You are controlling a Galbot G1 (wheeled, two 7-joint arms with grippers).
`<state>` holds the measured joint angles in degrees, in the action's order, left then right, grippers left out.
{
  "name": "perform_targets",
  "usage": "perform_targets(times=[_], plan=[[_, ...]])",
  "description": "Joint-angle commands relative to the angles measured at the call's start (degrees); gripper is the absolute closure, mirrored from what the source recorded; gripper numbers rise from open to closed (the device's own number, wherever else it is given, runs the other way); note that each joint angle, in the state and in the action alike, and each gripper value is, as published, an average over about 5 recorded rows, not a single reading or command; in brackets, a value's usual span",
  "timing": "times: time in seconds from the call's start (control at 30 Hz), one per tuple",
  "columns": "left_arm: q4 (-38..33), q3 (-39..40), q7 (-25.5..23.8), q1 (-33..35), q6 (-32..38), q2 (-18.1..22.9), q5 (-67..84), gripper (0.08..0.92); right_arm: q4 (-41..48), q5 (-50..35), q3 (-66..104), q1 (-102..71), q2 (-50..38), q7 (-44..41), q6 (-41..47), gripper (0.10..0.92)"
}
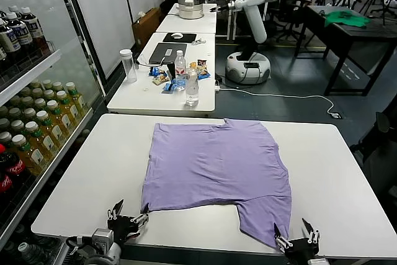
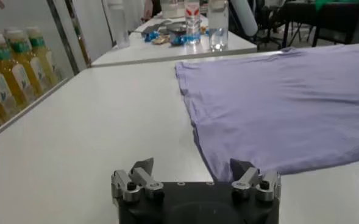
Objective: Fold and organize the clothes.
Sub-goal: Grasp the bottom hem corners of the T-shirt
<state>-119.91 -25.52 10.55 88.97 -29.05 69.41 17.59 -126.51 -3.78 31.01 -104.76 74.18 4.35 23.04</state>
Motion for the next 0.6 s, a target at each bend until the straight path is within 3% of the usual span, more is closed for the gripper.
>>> perform_targets(times=[0.03,0.23,0.6], plan=[[1.6,0.2,1.1,-1.8,-4.1,-0.3,3.8,0.19,1.4,-1.5,-1.7,-0.6,-0.1,-0.3,1.8,0.275],[1.5,0.2,1.2,-1.9,-4.3,-0.3,9.8,0.32,0.7,-5.6,-0.3,-1.1,-1.4,-0.9,3.7,0.447],[2.4,-0.2,1.4,-2.2,-4.4,-0.9,20.7,0.64,0.3,-9.9,2.4,-0.8,-3.0,-1.5,5.1,0.75]])
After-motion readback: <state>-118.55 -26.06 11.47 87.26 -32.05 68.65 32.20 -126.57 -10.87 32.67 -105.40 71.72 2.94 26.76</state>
